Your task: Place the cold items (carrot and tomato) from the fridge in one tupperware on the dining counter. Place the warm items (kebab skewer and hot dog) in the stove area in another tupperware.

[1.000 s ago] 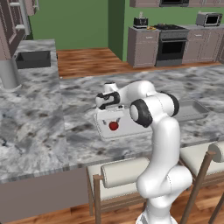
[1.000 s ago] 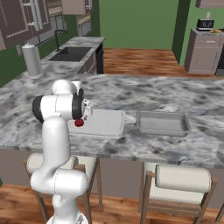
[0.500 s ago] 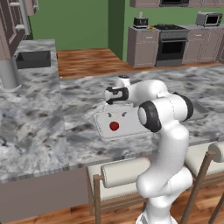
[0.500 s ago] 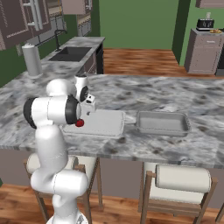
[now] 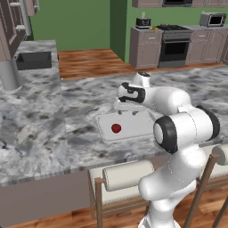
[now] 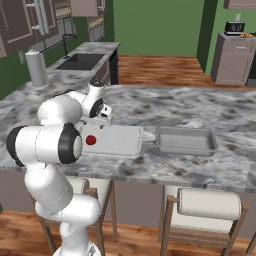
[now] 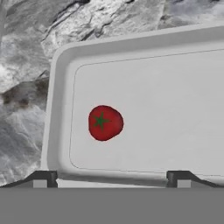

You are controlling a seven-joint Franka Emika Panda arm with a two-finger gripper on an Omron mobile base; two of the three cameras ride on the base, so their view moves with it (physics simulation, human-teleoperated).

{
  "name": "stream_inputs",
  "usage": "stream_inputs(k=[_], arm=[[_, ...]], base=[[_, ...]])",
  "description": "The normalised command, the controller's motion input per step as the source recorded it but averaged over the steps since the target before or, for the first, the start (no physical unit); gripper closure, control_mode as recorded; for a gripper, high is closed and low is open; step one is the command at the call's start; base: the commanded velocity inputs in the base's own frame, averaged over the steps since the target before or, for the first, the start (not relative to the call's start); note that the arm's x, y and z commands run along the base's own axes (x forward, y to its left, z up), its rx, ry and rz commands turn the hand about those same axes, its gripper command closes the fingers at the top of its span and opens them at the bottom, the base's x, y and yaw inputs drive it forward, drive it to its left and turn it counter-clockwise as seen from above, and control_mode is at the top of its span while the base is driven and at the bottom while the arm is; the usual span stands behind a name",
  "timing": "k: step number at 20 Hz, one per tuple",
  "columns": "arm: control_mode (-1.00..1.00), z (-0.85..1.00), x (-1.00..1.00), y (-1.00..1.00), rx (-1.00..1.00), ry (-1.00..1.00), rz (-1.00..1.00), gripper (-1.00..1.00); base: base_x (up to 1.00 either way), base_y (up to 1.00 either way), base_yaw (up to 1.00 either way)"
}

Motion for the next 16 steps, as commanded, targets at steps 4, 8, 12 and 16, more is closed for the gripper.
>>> stream_inputs(k=[4,8,12,16], arm=[[-1.0,0.8,-0.68,-0.04,0.02,0.0,-0.02,-1.0],[-1.0,0.72,-0.67,-0.04,0.0,0.0,-0.06,-1.0],[-1.0,0.57,-0.74,-0.08,0.0,0.0,-0.08,-1.0],[-1.0,0.18,-0.91,-0.18,0.02,-0.08,-0.13,-1.0]], base=[[0.0,0.0,0.0],[0.0,0.0,0.0],[0.0,0.0,0.0],[0.0,0.0,0.0]])
